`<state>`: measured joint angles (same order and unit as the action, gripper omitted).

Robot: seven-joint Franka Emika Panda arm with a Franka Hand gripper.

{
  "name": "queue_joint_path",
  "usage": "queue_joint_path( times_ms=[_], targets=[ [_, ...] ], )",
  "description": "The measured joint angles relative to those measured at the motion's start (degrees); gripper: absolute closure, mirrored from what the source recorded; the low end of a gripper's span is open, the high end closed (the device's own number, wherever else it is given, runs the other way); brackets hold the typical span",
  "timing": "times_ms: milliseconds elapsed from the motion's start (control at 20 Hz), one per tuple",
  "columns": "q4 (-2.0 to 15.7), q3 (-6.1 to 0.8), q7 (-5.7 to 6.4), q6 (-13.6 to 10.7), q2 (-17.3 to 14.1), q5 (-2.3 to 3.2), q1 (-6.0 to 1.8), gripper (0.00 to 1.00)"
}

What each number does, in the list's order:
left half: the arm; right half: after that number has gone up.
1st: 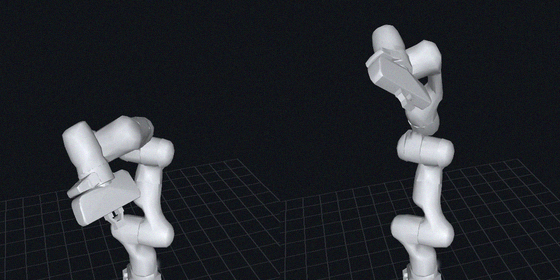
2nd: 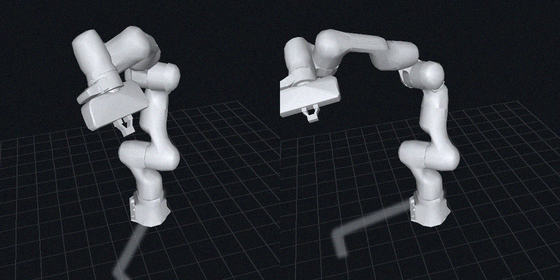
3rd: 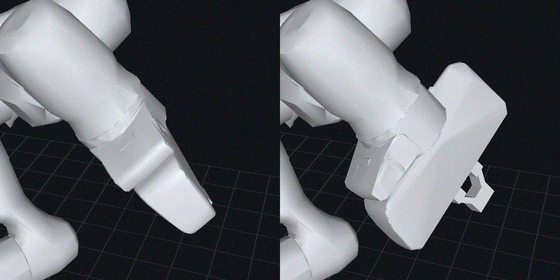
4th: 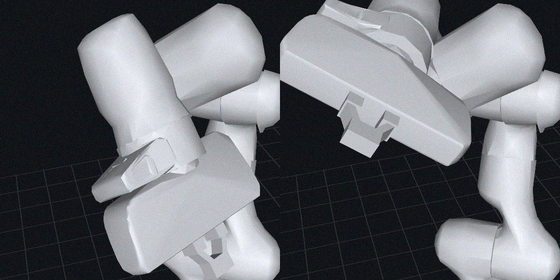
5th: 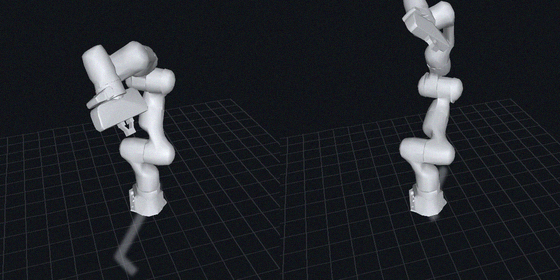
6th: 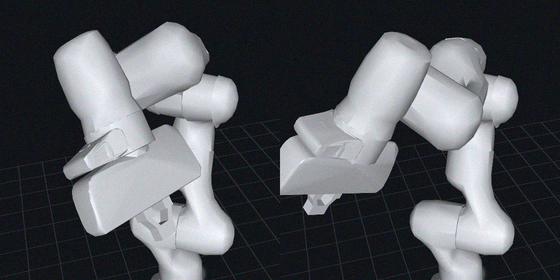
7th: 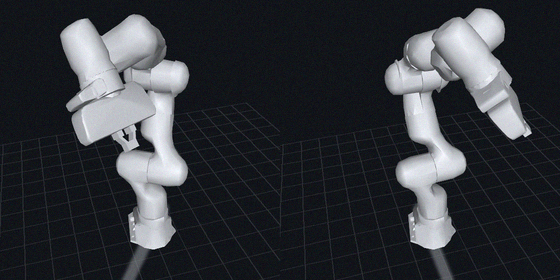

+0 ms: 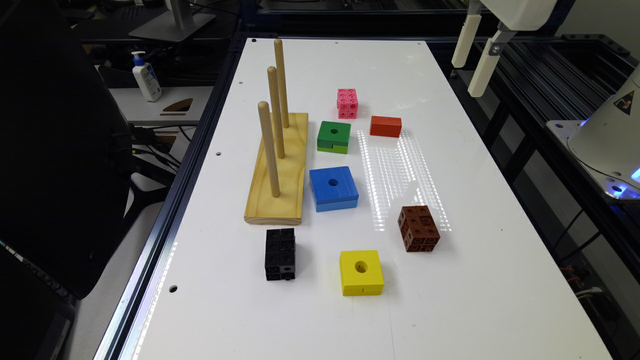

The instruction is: Pick up pink block.

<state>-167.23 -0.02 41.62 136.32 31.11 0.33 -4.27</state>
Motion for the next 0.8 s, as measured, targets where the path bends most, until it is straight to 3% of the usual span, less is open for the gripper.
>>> queue_joint_path(
  times_ms=[600,800],
  targets=[
    [0.04,0.0,0.0,0.0,0.1,0.0,-0.11,0.0],
    [0.23,0.0,-0.1,0.0,0.1,0.06,-0.49,0.0]
  ],
)
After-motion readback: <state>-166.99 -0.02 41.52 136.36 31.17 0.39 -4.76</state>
